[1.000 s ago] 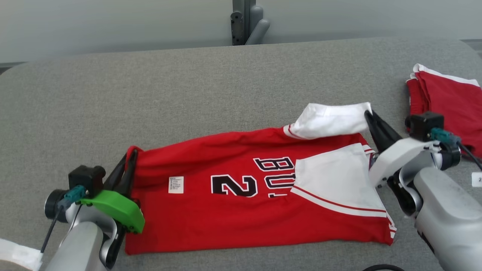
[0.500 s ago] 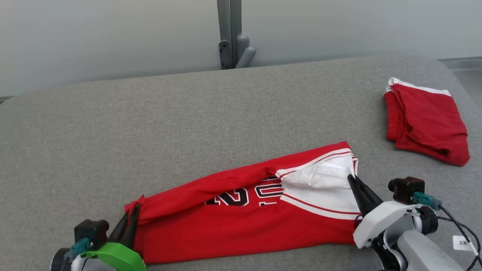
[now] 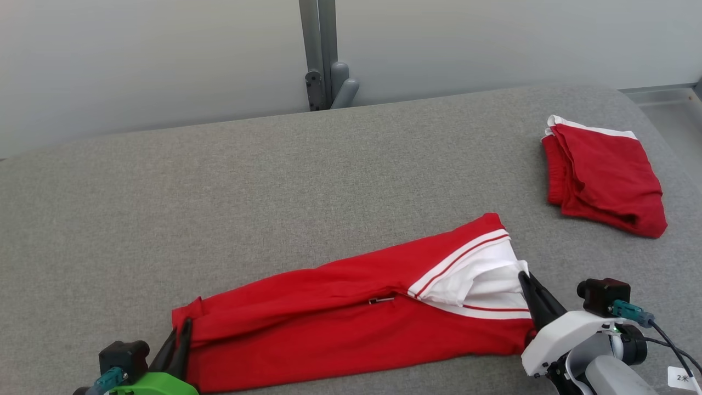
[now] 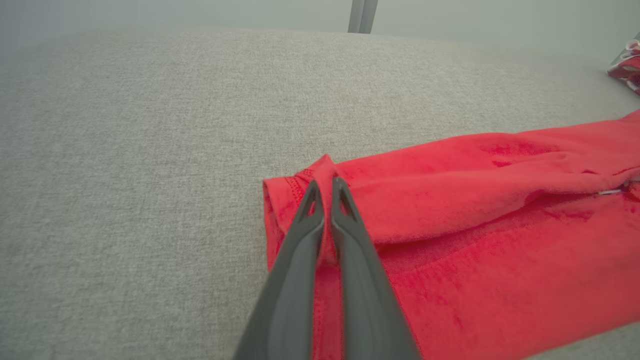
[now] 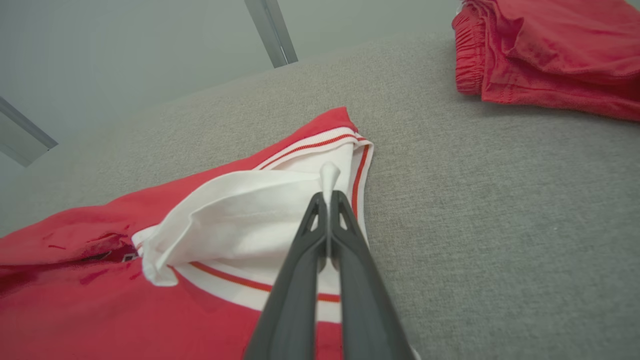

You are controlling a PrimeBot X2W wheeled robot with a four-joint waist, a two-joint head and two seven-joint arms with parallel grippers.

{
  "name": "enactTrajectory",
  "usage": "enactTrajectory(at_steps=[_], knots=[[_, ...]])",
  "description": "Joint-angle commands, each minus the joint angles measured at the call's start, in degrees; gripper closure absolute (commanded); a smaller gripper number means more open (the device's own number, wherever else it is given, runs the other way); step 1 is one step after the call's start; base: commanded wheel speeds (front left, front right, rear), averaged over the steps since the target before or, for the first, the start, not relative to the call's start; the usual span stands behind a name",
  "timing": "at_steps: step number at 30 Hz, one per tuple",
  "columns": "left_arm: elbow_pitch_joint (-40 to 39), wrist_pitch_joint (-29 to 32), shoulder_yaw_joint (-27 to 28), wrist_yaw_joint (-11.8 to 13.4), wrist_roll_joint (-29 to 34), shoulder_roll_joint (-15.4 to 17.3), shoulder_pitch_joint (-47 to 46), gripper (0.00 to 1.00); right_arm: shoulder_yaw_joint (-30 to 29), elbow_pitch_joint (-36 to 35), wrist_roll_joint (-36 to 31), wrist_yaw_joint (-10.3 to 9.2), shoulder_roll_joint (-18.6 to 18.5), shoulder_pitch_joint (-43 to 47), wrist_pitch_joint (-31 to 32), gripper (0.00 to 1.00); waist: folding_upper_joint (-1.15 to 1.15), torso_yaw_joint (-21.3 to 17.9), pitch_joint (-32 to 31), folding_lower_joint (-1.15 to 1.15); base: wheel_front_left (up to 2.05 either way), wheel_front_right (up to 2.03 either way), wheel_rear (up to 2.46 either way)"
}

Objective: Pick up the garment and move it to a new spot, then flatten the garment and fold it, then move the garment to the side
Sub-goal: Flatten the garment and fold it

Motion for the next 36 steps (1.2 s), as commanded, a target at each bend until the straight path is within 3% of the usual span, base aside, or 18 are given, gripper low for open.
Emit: enactTrajectory(at_steps=[1, 11, 12, 13, 14, 15, 26, 36], knots=[[0.51, 0.03, 0.77, 0.13, 0.62, 0.35, 0.85, 1.0, -0.84, -0.51, -0.81, -0.08, 0.23, 0.69, -0.13, 1.0, 0.0, -0.07, 0.13, 0.0, 0.0, 0.0, 0.0], [0.47, 0.03, 6.04, 0.13, 3.69, -1.36, 1.75, 1.0, -3.05, -0.96, -3.18, -0.08, 0.8, 1.68, -0.13, 1.0, 0.0, 0.2, 0.31, 0.0, 0.0, 0.0, 0.0], [0.78, 0.03, 6.2, 0.13, 4.03, -1.63, 2.06, 0.94, -2.92, -0.83, -3.42, -0.08, 0.95, 1.94, -0.13, 1.0, 0.0, 0.21, 0.3, 0.0, 0.0, 0.0, 0.0], [0.88, 0.03, 6.41, 0.13, 4.39, -1.85, 2.19, 0.61, -3.02, -0.31, -3.19, -0.08, 1.21, 2.28, -0.13, 0.87, 0.0, 0.24, 0.28, 0.0, 0.0, 0.0, 0.0], [1.2, 0.03, 6.93, 0.13, 4.39, -2.15, 2.33, 0.02, -2.96, 0.05, -3.26, -0.08, 1.28, 2.44, -0.13, 0.24, 0.0, 0.28, 0.26, 0.0, 0.0, 0.0, 0.0], [1.21, 0.02, 7.99, 0.13, 4.7, -2.4, 2.34, 0.0, -3.2, 0.04, -3.65, -0.08, 1.19, 2.27, -0.13, 0.0, 0.0, 0.33, 0.25, 0.0, 0.0, 0.0, 0.0], [-5.94, 0.03, 18.82, 2.65, 12.92, -7.74, 8.17, 0.0, -12.47, -5.5, -9.24, -0.06, 2.97, 5.93, -0.12, 0.0, 0.0, 0.59, -1.14, 0.0, 0.0, 0.0, 0.0], [-10.68, 0.03, 19.84, 2.04, 17.43, -10.27, 10.52, 0.0, -15.64, -4.88, -14.94, -0.06, 5.43, 7.52, -0.13, 0.0, 0.0, 3.62, -1.73, 0.0, 0.0, 0.0, 0.0]])
